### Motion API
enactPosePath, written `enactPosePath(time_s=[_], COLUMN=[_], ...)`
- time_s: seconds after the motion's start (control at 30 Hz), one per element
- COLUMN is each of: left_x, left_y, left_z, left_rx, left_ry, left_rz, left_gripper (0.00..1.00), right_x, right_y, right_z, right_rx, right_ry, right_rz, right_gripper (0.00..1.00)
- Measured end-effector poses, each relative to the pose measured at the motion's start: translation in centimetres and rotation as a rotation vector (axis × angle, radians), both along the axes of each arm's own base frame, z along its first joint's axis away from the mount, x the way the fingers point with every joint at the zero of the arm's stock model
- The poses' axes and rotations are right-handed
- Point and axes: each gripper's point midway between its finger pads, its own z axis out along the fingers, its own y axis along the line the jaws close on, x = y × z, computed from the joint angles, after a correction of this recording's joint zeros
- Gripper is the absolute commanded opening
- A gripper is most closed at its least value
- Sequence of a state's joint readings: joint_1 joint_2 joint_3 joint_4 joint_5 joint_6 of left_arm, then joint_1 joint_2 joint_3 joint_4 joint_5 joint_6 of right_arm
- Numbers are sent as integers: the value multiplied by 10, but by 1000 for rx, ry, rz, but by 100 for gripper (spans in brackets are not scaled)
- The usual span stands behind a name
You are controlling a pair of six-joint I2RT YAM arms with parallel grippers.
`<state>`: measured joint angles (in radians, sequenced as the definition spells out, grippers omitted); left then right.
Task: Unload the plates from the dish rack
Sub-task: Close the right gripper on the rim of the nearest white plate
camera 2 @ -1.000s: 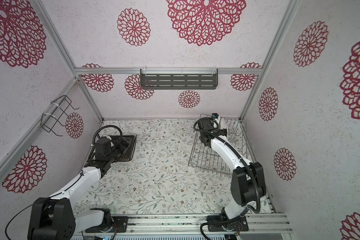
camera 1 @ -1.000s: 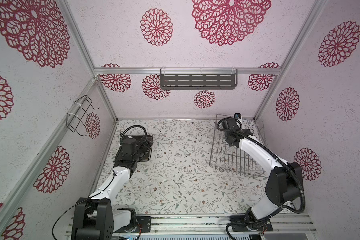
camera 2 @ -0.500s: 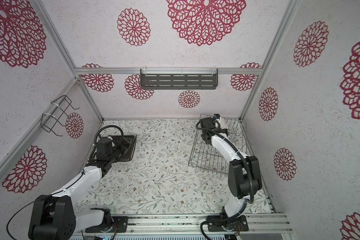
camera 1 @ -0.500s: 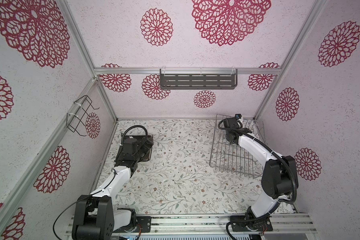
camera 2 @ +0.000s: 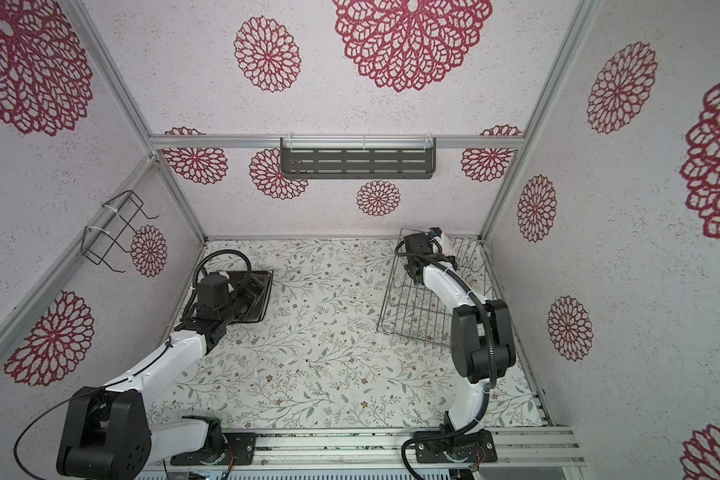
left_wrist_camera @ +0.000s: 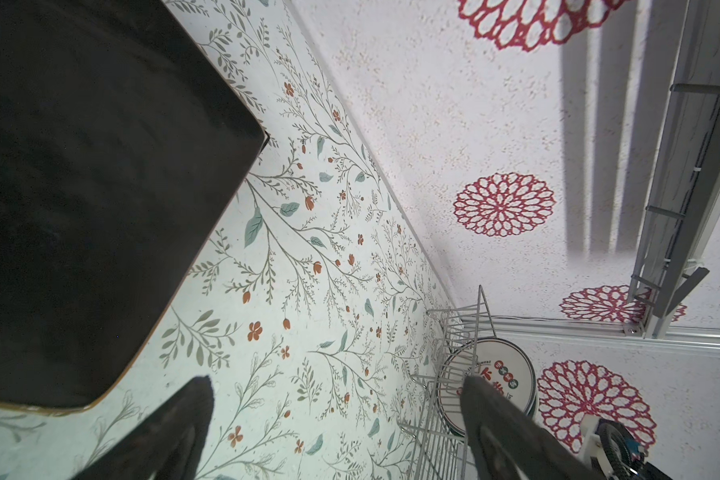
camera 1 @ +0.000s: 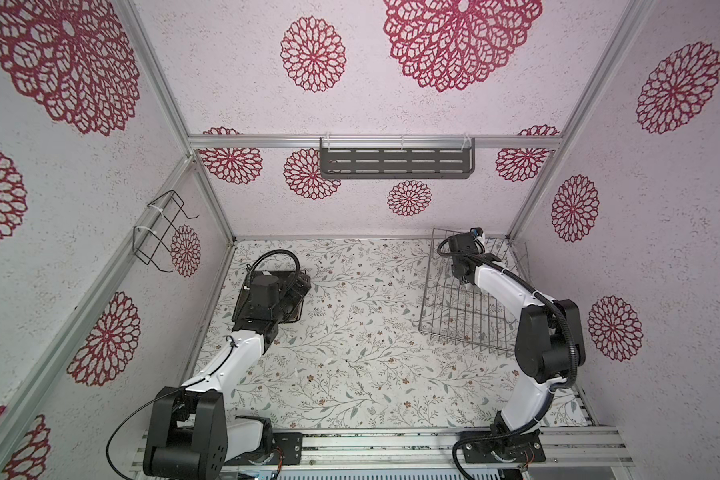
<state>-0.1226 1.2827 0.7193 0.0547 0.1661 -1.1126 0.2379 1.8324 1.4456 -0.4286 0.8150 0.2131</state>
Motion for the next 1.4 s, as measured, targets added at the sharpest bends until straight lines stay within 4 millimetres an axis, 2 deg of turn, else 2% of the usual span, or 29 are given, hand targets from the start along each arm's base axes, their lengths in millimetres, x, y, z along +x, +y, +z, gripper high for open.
enactPosePath(time_s=[0.47, 0.73, 1.4], left_x=[4, 5, 5], left_y=[-9, -15, -17], left_z=[5, -5, -4], left_rx=[9, 13, 2], left_ry=[0, 25, 23], left_rz=[-8, -22, -23], left_gripper=[97, 97, 97], right_x=[13, 20, 21], right_y=[-7, -6, -12], right_z=[-11, -11, -23], right_rx=[-12, -19, -39], right_ry=[-1, -18, 9], right_rz=[4, 14, 16], right_gripper=[50, 45, 36])
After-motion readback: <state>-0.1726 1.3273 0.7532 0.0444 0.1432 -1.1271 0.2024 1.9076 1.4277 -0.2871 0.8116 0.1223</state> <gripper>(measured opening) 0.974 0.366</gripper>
